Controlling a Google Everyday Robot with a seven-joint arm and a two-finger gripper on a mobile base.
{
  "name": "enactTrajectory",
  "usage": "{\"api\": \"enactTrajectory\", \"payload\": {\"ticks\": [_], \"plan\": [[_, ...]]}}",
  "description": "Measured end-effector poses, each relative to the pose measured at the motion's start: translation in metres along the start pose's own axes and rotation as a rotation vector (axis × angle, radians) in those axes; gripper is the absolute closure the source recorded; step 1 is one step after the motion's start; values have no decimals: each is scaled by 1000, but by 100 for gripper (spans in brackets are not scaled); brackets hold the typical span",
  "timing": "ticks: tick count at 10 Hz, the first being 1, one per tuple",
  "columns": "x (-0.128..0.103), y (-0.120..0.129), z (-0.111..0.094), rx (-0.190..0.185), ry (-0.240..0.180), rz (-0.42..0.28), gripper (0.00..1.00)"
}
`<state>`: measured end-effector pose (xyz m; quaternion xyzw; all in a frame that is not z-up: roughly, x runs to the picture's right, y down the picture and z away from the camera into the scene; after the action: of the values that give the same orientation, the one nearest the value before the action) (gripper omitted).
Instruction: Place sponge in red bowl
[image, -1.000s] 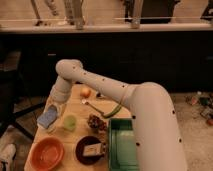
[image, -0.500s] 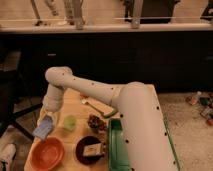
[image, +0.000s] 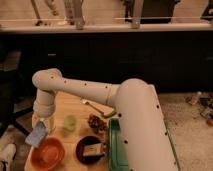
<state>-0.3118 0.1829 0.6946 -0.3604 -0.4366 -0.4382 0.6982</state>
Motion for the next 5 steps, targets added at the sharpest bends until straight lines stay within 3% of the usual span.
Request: {"api": "enactTrajectory", "payload": {"ticks": [5], "plan": [[-2,13,10,86,5,95,100]]}}
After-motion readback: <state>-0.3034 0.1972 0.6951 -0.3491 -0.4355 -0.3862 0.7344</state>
